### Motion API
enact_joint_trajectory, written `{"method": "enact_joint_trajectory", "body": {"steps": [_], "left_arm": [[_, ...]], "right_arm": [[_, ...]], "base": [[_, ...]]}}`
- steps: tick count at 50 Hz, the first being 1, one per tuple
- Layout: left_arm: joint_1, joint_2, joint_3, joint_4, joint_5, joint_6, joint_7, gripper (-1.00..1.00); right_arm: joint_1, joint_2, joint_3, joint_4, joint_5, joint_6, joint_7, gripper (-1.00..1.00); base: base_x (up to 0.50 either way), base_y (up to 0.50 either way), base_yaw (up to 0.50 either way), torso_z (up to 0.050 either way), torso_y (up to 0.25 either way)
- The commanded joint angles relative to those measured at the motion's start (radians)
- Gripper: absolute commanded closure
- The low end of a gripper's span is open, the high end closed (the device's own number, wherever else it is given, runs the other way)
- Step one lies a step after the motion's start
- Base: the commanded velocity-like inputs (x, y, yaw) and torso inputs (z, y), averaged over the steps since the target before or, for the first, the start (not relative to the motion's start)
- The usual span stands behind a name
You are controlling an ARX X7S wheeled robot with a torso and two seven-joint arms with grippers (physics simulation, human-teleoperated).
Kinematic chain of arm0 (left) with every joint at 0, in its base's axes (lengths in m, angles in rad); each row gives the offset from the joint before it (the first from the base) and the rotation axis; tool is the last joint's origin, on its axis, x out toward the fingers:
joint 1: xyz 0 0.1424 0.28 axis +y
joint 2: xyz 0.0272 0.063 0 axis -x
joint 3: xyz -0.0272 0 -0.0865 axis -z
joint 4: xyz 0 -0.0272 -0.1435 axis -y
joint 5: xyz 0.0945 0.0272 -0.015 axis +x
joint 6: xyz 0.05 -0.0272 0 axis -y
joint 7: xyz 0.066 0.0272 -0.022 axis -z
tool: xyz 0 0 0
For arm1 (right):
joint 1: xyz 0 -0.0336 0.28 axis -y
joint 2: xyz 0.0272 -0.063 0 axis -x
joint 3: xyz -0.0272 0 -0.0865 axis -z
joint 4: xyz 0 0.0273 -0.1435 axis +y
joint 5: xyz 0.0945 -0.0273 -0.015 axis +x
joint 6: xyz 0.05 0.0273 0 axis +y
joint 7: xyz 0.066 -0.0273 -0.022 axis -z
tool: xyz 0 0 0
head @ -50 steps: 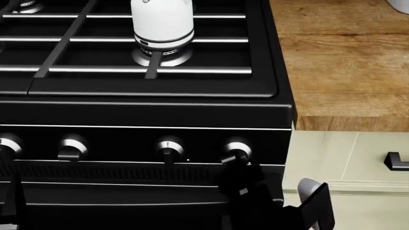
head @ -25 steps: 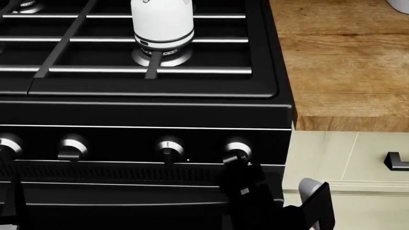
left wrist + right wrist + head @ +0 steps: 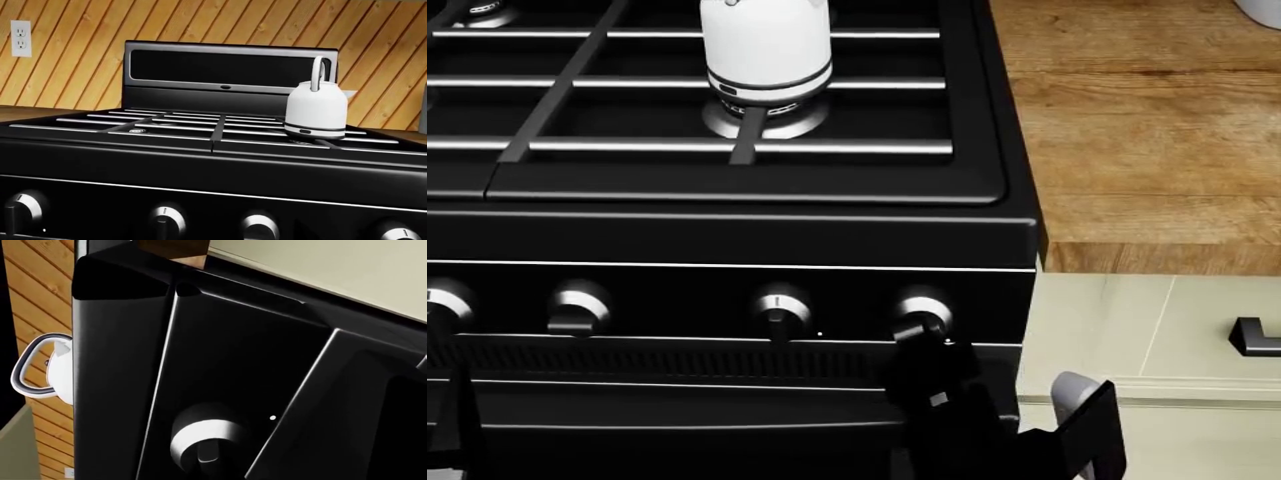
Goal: Turn off the front right burner of the stove.
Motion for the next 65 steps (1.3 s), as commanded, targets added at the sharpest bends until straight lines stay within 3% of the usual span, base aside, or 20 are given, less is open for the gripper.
{"method": "enact_joint_trajectory", "body": {"steps": [1, 38, 65], "left_arm": [[-0.004, -0.002, 0.001, 0.004, -0.002, -0.005, -0.002, -1.00], [0.002, -0.010, 0.005, 0.005, -0.007, -0.002, -0.009, -1.00], [-0.003, -0.018, 0.008, 0.007, -0.013, -0.006, -0.015, -1.00]], "right_arm": [[0.119, -0.045, -0.039, 0.002, 0.073, -0.015, -0.116, 1.00], [0.119, -0.112, 0.003, -0.016, 0.342, -0.112, -0.124, 1.00], [0.112, -0.128, -0.026, -0.047, 0.605, -0.279, -0.153, 1.00]], "base": [[0.03, 0.01, 0.02, 0.000, 0.000], [0.03, 0.01, 0.02, 0.000, 0.000], [0.03, 0.01, 0.02, 0.001, 0.000]]}}
